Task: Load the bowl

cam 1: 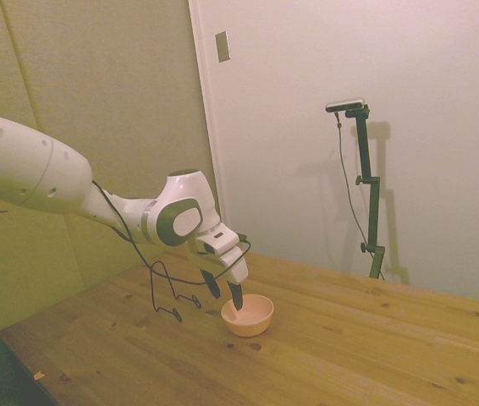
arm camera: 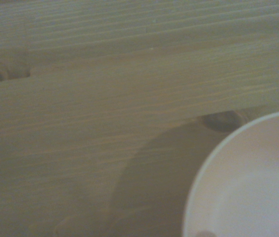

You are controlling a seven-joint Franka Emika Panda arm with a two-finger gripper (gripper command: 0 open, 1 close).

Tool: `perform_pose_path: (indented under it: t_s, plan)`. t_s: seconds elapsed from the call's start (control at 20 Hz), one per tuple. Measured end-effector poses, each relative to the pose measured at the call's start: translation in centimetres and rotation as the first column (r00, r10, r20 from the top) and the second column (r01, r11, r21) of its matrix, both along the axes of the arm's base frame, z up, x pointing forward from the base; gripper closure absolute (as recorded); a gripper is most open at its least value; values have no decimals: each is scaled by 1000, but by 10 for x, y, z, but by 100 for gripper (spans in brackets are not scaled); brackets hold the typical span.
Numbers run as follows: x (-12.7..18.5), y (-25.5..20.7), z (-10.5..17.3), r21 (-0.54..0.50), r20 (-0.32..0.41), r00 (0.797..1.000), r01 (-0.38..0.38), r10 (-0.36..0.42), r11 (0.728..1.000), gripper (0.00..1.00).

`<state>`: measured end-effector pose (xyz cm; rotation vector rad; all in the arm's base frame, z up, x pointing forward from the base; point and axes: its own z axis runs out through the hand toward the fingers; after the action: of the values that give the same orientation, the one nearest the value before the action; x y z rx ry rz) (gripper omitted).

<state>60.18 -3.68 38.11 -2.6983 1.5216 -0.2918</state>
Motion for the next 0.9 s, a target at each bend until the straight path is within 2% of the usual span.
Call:
perform_pose_path:
  t_s: [0.45,0.9]
  plan:
    - [11,0,-18,-3,-19,1000,5,-5,1000,100]
    - [13,0,-18,1,-16,1000,9,-8,1000,100]
